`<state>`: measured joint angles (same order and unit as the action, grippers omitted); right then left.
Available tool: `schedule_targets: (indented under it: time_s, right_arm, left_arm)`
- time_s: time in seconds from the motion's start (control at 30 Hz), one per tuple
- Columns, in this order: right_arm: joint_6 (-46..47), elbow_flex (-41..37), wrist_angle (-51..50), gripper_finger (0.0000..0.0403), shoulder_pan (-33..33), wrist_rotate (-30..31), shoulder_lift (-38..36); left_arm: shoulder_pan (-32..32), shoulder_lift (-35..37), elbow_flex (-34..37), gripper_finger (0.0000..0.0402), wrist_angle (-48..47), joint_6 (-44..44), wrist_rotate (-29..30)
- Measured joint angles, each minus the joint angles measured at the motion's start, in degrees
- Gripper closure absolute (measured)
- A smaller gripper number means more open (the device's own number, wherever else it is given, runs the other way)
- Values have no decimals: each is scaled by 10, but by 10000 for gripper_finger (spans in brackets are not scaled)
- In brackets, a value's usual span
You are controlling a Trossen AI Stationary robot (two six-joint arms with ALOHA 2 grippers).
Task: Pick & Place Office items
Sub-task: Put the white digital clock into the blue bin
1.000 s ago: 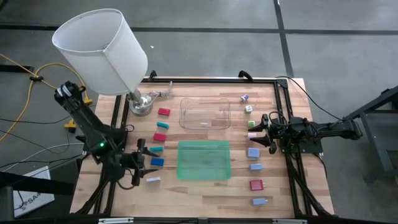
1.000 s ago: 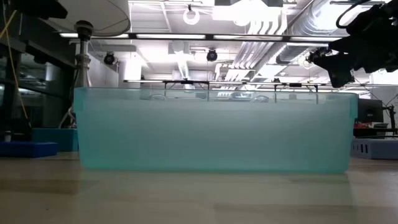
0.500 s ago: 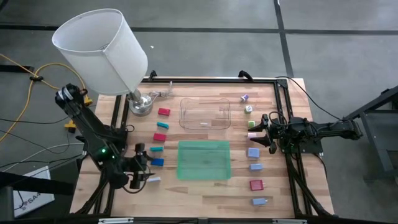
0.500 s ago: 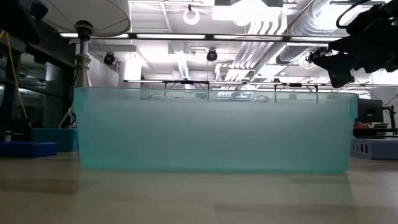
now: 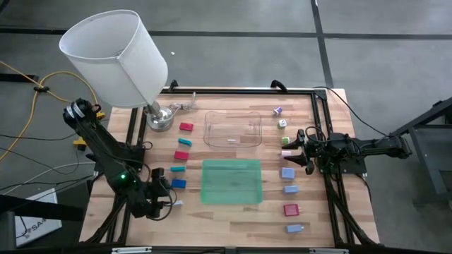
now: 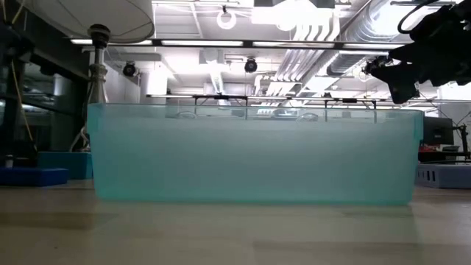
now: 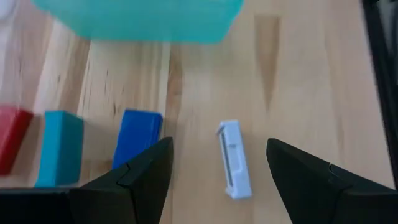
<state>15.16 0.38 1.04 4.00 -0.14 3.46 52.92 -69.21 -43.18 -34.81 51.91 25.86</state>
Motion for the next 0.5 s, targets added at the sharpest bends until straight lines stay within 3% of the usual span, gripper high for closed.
schedule_targets:
  time_s: [0.23,0.5]
  right_arm:
    - [0,0,0,201,0,0,0]
    - [0,0,0,201,0,0,0]
  left_arm:
    - [-5,-40,0,151,-4,43,-45]
    - [11,-75,0,151,12,99,-48]
